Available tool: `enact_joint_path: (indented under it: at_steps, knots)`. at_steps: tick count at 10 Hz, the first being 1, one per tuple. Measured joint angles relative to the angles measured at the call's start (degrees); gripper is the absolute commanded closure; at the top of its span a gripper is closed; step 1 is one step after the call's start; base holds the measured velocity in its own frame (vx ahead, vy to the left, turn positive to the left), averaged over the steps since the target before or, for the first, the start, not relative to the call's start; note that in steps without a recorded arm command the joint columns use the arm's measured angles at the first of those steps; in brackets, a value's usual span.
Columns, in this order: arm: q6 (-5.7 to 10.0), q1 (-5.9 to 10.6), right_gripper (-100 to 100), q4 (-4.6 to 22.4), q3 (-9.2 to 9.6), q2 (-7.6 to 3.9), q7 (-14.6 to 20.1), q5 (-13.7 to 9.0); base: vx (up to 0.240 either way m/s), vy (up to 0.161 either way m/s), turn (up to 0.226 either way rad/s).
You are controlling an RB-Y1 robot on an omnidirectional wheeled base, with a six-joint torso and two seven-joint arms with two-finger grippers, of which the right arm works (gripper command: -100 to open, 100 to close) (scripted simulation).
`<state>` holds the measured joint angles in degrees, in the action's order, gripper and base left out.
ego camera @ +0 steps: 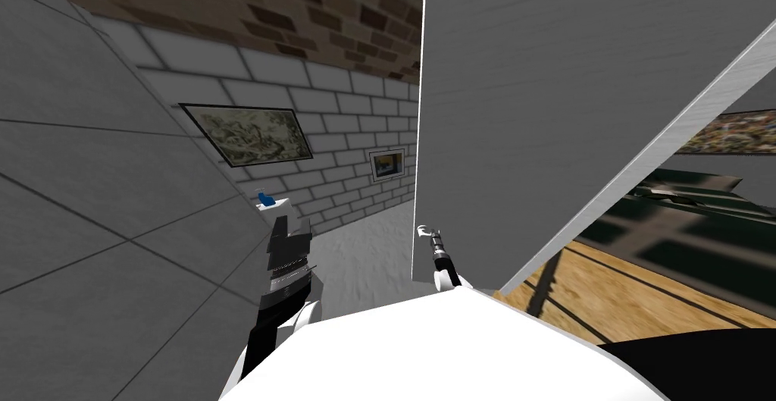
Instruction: Push the door open
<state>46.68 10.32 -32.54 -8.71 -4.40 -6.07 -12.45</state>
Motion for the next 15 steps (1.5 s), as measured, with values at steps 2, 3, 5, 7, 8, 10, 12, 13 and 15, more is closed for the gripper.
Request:
enact_joint_path:
  at_steps: [2, 3, 5, 7, 8, 10, 12, 13, 15]
  knots:
    - [-0.47, -0.6, 100, -1.0, -0.69, -0.13, -0.4, -0.5, 0.182, 0.022, -0.038]
    - [-0.82, -1.13, 100, -1.8, -1.07, 0.01, -0.8, -0.7, 0.169, 0.017, -0.02]
    - [-0.9, -0.82, 100, -1.8, -1.69, -0.49, -0.9, -1.1, 0.135, 0.026, -0.025]
    - [-0.37, -1.08, 100, -1.5, -2.63, -0.54, -1.3, -1.8, 0.189, 0.028, -0.055]
    - [-0.97, -1.95, 100, -2.8, -3.11, -0.35, -1.7, -2.1, 0.213, 0.043, -0.035]
    - [-1.3, -2.09, 100, -3.1, -3.97, -0.86, -1.8, -2.7, 0.096, 0.003, -0.017]
    - [0.47, -0.2, 100, 0.2, -4.65, -1.38, -1.6, -3.2, 0.164, 0.018, -0.051]
    - [0.45, -0.82, 100, -0.3, -5.22, -1.03, -2.1, -3.6, 0.202, 0.058, -0.066]
    - [0.41, -0.82, 100, -0.2, -6.5, -1.3, -2.7, -4.4, 0.18, 0.037, -0.056]
